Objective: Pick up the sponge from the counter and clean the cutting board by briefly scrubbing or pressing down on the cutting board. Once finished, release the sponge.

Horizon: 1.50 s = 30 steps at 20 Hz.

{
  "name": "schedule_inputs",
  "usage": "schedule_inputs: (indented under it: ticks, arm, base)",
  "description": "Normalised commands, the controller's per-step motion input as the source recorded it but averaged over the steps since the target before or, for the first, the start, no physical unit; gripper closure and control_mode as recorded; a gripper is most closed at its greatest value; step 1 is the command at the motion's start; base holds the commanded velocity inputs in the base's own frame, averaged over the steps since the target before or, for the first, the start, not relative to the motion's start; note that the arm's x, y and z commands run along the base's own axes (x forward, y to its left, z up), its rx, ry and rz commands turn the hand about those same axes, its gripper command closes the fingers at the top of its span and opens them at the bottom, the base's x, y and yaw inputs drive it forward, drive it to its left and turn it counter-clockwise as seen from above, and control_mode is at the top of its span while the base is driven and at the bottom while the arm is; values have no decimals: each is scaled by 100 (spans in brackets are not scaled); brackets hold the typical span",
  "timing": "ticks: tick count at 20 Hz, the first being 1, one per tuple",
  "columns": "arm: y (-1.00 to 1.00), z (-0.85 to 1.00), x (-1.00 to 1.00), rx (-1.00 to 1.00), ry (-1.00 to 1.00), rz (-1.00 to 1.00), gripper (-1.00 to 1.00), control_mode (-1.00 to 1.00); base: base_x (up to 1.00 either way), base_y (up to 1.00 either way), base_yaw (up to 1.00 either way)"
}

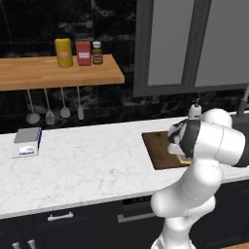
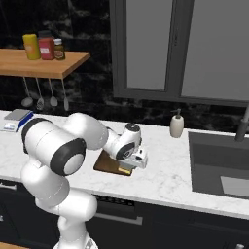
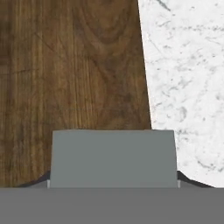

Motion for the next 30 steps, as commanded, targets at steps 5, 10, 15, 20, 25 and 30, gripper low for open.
schedule_inputs:
  ticks: [5,10,15,20,25,30]
  arm:
    - [73,-13,-23,0,-45,-3,100,-100]
    - [44,26,42,0,-5,-3,100,-100]
    - [0,55,25,0,4,0,100,-100]
    - [14,3,-20,-3,9,0,100,-100]
    - [48,-7,-32,-2,0,0,100,-100]
    - [14,0,53,5,1,4,100,-100]
  base:
    - [0,0,0]
    - [0,0,0]
    - [0,0,0]
    - [0,0,0]
    - [0,0,0]
    - [0,0,0]
